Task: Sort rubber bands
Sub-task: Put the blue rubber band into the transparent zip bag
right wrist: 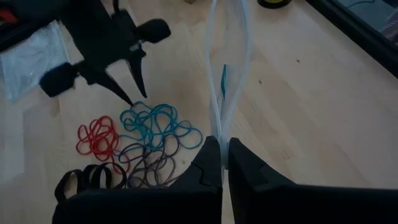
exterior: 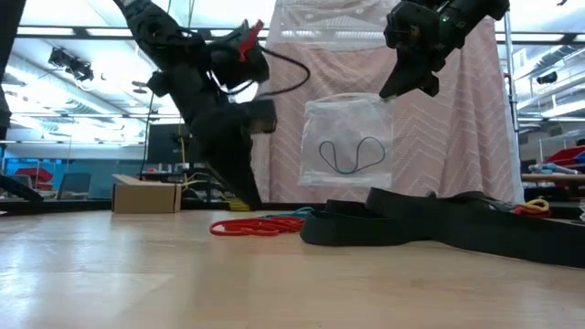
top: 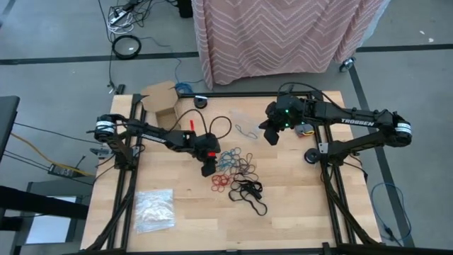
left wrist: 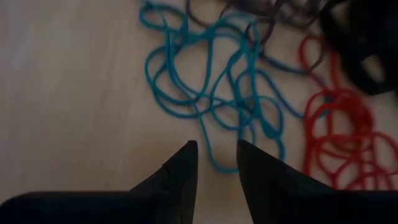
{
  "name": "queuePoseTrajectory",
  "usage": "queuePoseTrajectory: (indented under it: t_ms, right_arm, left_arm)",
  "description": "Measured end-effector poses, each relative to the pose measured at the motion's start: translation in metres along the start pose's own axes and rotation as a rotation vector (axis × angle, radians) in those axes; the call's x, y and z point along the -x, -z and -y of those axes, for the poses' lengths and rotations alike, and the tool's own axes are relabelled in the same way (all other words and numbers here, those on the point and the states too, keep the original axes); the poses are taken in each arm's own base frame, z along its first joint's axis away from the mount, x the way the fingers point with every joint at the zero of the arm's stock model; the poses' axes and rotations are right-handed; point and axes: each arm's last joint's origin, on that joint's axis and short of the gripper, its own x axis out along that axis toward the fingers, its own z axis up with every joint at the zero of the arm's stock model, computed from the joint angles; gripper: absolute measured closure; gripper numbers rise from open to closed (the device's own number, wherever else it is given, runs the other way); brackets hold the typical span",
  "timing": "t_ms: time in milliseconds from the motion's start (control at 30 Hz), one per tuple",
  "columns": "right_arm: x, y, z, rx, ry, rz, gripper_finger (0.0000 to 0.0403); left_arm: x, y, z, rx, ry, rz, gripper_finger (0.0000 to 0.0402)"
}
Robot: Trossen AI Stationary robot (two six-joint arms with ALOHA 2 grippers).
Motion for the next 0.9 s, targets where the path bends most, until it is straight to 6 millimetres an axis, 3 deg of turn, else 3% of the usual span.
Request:
queuePoseTrajectory:
  t_ms: [233,400,567,667,900]
  right_arm:
    - [0.0,-0.001,0.0,-0.002,-0.002,0.008,0.0403]
    - [0.0,-0.002,-0.001,-0.006,-0.005,0.02,0.0403]
    - [0.0,-0.002,0.0,-0.006,-0.005,0.021,0.0403]
    - [0.0,-0.002,0.0,-0.006,-0.004,0.021,0.0403]
    - [0.0,-0.002,0.0,-0.006,-0.005,0.024,0.0403]
  left_arm:
    - [-0.01,0.003,-0.001,0.057,0.003,-0.026,0.0301]
    - [-0.01,0.004,-0.002,0.14,-0.002,-0.029,0.0381]
    - [-0.006,-0.001,0.0,0.194,0.015,-0.042,0.0398]
    - [0.012,-0.017,0.005,0.168,0.034,-0.023,0.0399]
    - [0.082,-0.07,0.014,0.021,-0.019,0.124,0.04]
